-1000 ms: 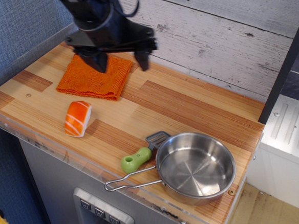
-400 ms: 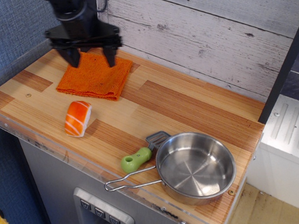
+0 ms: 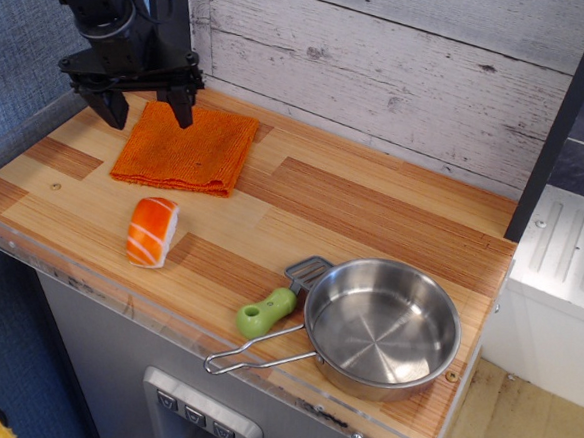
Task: Put the orange cloth on the table above the silver pot.
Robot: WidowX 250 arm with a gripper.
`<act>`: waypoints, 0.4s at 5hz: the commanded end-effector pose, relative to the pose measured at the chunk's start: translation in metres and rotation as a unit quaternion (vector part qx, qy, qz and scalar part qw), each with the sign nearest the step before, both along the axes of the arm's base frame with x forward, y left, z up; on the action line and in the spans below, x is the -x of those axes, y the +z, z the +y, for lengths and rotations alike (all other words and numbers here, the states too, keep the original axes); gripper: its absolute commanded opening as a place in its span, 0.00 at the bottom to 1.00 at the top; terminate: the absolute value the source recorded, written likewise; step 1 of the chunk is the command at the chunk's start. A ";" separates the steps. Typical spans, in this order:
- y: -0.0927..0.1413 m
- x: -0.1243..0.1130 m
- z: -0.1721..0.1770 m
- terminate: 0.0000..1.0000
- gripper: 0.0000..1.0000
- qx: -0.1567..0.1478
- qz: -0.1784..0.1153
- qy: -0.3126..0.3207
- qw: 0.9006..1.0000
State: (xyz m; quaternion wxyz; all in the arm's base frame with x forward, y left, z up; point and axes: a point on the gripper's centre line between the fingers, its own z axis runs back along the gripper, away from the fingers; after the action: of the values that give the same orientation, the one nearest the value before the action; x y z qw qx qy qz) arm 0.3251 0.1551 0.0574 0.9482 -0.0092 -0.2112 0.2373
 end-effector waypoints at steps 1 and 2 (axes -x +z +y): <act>-0.008 -0.023 0.004 0.00 1.00 0.003 -0.014 0.007 1.000; -0.018 -0.037 -0.024 0.00 1.00 0.014 -0.006 -0.005 1.000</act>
State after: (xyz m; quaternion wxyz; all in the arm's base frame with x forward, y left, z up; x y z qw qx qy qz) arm 0.3581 0.1215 0.0227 0.9539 -0.0311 -0.1855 0.2338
